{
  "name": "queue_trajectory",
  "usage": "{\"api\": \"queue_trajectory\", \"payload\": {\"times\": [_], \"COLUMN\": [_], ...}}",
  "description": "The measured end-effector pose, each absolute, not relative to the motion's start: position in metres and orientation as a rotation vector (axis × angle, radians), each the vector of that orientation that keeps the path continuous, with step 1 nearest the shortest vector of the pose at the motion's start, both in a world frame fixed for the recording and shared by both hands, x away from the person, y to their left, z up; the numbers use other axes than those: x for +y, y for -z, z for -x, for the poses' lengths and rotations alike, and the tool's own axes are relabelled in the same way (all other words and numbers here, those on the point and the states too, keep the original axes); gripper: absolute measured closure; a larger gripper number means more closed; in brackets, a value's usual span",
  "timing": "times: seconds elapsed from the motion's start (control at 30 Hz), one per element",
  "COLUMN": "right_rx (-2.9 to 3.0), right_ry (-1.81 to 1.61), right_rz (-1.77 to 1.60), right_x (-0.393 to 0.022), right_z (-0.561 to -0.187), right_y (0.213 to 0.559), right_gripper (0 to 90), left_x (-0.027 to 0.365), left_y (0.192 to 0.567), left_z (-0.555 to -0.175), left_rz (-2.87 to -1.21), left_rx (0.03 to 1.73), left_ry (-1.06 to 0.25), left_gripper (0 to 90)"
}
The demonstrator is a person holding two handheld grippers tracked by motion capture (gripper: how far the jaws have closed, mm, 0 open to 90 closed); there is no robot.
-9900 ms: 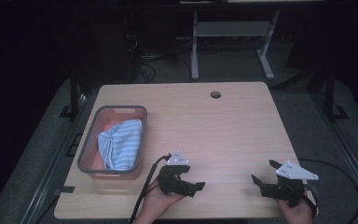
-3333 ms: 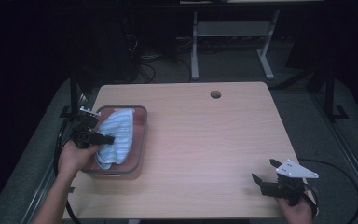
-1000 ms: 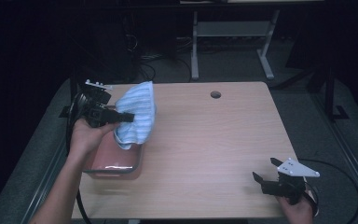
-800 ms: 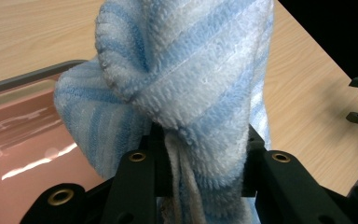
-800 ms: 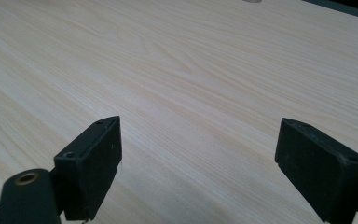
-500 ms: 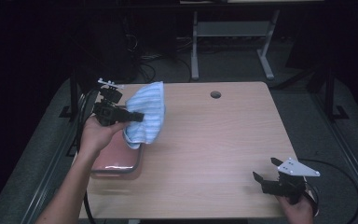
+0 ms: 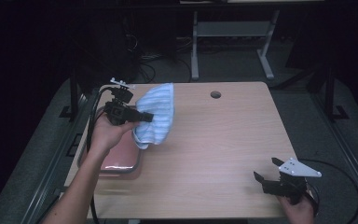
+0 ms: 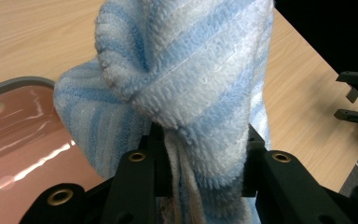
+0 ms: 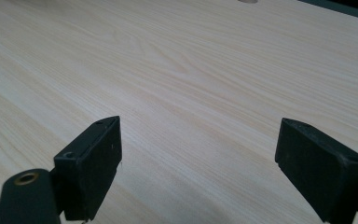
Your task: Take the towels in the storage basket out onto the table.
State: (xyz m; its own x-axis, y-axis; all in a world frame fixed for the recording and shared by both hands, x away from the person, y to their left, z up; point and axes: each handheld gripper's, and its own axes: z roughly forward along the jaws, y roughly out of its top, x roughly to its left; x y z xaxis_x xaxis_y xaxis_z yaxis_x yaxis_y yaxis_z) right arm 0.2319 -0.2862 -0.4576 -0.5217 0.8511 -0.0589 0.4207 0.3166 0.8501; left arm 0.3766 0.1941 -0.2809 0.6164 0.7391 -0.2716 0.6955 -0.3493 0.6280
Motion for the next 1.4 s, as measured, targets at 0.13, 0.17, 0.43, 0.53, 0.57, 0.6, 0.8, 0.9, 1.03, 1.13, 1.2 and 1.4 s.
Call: {"api": "queue_trajectory", "payload": {"times": [0.13, 0.17, 0.43, 0.53, 0.57, 0.6, 0.8, 0.9, 1.03, 1.13, 1.2, 1.4], "right_rx": [2.081, 2.080, 2.083, 2.081, 2.080, 2.080, 2.076, 2.076, 2.075, 2.073, 2.071, 2.065], "right_ry": [-1.118, -1.118, -1.119, -1.121, -1.122, -1.122, -1.120, -1.119, -1.120, -1.118, -1.119, -1.124], "right_rz": [-1.120, -1.121, -1.121, -1.121, -1.121, -1.123, -1.134, -1.133, -1.132, -1.132, -1.128, -1.134], "right_x": [-0.286, -0.286, -0.286, -0.286, -0.287, -0.287, -0.288, -0.288, -0.289, -0.289, -0.290, -0.291], "right_z": [-0.232, -0.232, -0.233, -0.233, -0.233, -0.233, -0.233, -0.232, -0.232, -0.232, -0.231, -0.231], "right_y": [0.458, 0.458, 0.458, 0.457, 0.457, 0.457, 0.458, 0.458, 0.458, 0.458, 0.458, 0.457], "right_gripper": [14.1, 14.1, 14.1, 14.1, 14.1, 14.1, 14.2, 14.1, 14.1, 14.1, 14.1, 14.1], "left_x": [0.187, 0.185, 0.169, 0.165, 0.163, 0.162, 0.154, 0.149, 0.142, 0.138, 0.135, 0.125], "left_y": [0.283, 0.283, 0.288, 0.289, 0.290, 0.291, 0.294, 0.297, 0.302, 0.304, 0.306, 0.313], "left_z": [-0.378, -0.379, -0.382, -0.384, -0.384, -0.384, -0.387, -0.388, -0.389, -0.390, -0.391, -0.394], "left_rz": [-2.117, -2.118, -2.123, -2.135, -2.134, -2.137, -2.142, -2.152, -2.159, -2.175, -2.166, -2.179], "left_rx": [1.110, 1.109, 1.098, 1.095, 1.095, 1.092, 1.083, 1.076, 1.073, 1.065, 1.066, 1.061], "left_ry": [-0.069, -0.063, -0.046, -0.039, -0.035, -0.034, -0.021, -0.007, 0.004, 0.011, 0.013, 0.031], "left_gripper": [66.6, 66.6, 66.6, 66.6, 66.6, 66.6, 66.5, 66.5, 66.5, 66.5, 66.6, 66.4]}}
